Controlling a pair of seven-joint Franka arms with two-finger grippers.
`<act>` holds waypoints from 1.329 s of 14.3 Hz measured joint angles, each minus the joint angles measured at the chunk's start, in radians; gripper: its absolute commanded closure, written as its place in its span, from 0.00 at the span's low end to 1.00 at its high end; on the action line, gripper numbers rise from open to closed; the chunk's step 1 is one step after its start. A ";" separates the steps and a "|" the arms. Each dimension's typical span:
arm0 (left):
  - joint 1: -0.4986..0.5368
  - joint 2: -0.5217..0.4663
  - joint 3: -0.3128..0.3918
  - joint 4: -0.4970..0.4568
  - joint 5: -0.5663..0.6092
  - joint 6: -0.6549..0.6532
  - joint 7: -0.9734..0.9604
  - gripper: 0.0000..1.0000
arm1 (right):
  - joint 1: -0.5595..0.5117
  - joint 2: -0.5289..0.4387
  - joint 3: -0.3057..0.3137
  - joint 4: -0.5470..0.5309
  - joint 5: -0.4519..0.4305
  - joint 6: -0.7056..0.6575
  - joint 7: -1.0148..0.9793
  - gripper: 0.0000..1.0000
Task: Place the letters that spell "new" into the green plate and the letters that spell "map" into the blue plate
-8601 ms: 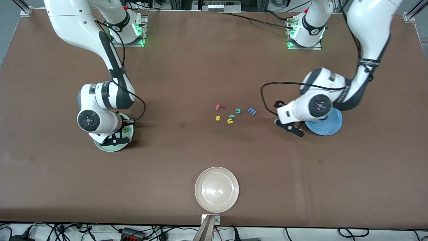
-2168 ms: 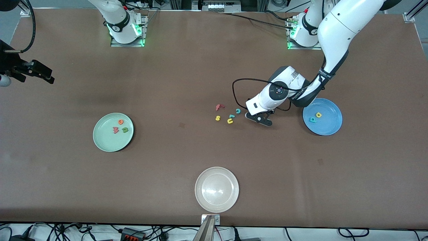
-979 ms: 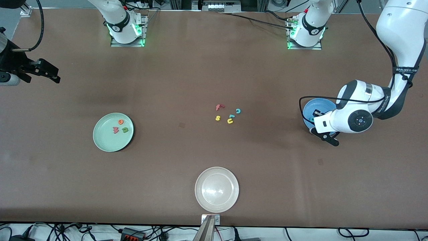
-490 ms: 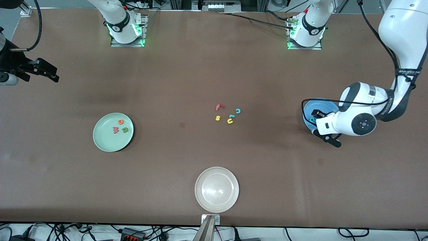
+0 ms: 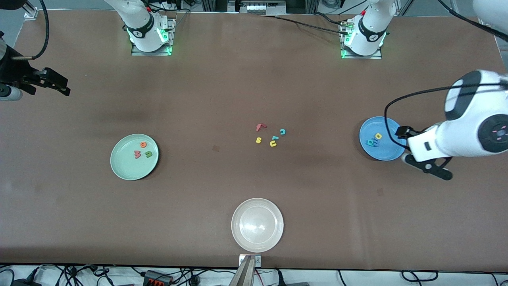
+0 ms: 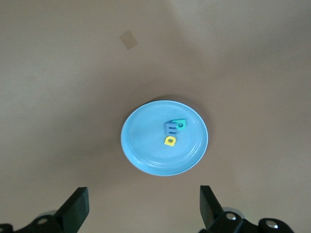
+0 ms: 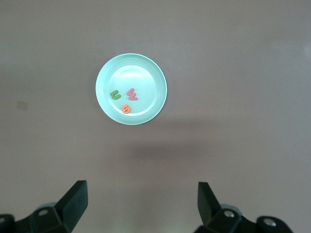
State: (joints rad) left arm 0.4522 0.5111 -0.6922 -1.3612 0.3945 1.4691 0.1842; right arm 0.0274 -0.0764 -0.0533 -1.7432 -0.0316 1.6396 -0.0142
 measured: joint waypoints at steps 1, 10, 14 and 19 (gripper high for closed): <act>0.000 -0.001 0.001 0.029 -0.004 -0.011 0.000 0.00 | 0.000 0.000 0.000 0.000 0.000 0.000 0.000 0.00; -0.373 -0.294 0.608 -0.083 -0.414 0.174 -0.178 0.00 | 0.000 0.000 0.000 0.000 0.000 0.007 0.000 0.00; -0.475 -0.501 0.655 -0.362 -0.369 0.346 -0.261 0.00 | 0.000 0.000 0.000 0.000 0.000 0.007 0.000 0.00; -0.471 -0.586 0.668 -0.487 -0.362 0.373 -0.278 0.00 | 0.000 0.000 0.000 0.000 -0.001 0.007 0.000 0.00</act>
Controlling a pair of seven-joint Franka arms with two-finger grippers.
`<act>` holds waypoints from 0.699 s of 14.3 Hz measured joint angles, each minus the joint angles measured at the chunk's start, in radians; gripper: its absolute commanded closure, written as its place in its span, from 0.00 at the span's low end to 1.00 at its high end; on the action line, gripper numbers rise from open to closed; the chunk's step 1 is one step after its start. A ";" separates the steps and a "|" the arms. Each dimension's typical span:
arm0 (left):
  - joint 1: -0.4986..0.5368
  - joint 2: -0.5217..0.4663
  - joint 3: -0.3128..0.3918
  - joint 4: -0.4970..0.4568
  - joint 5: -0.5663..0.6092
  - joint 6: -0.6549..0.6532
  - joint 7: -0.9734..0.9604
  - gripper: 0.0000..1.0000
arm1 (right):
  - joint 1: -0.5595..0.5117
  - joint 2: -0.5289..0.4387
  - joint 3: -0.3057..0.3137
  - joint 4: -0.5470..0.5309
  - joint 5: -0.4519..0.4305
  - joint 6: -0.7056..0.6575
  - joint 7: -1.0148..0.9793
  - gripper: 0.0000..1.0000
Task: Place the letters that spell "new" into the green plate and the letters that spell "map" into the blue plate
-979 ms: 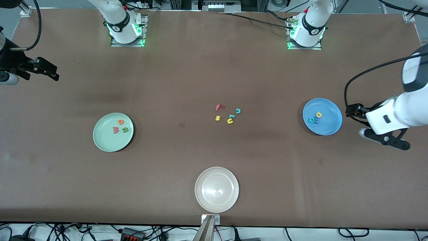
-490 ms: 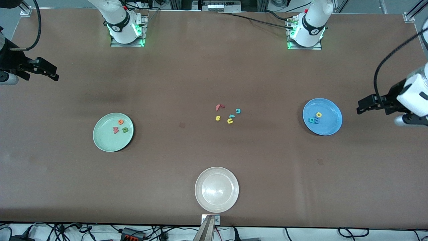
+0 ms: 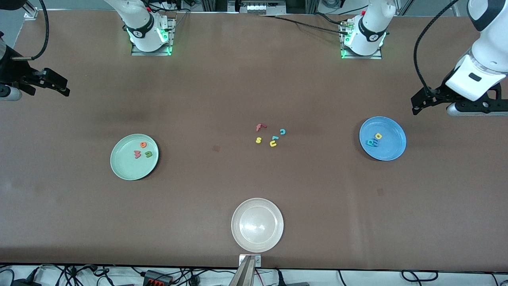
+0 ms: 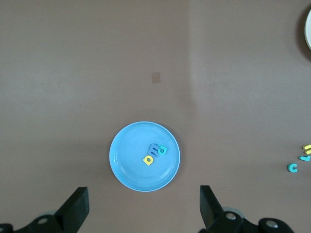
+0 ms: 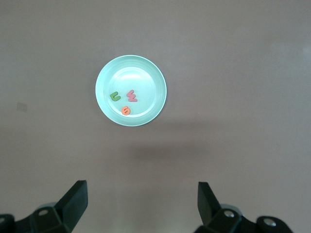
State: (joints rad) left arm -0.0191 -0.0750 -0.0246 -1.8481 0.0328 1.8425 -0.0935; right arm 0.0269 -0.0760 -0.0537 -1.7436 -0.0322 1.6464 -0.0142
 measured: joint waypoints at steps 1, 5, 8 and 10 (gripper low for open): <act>0.008 0.004 0.001 -0.003 -0.003 0.003 0.004 0.00 | 0.000 0.000 0.000 0.000 0.000 0.000 0.000 0.00; 0.007 0.008 -0.010 -0.006 -0.006 0.003 0.031 0.00 | 0.000 0.000 0.000 0.000 -0.001 0.000 0.000 0.00; 0.006 0.006 -0.023 -0.005 -0.006 -0.009 0.035 0.00 | 0.000 0.000 0.000 0.000 -0.002 0.000 0.000 0.00; 0.006 0.006 -0.023 -0.003 -0.006 -0.012 0.036 0.00 | 0.000 0.000 0.000 0.000 -0.002 0.000 0.000 0.00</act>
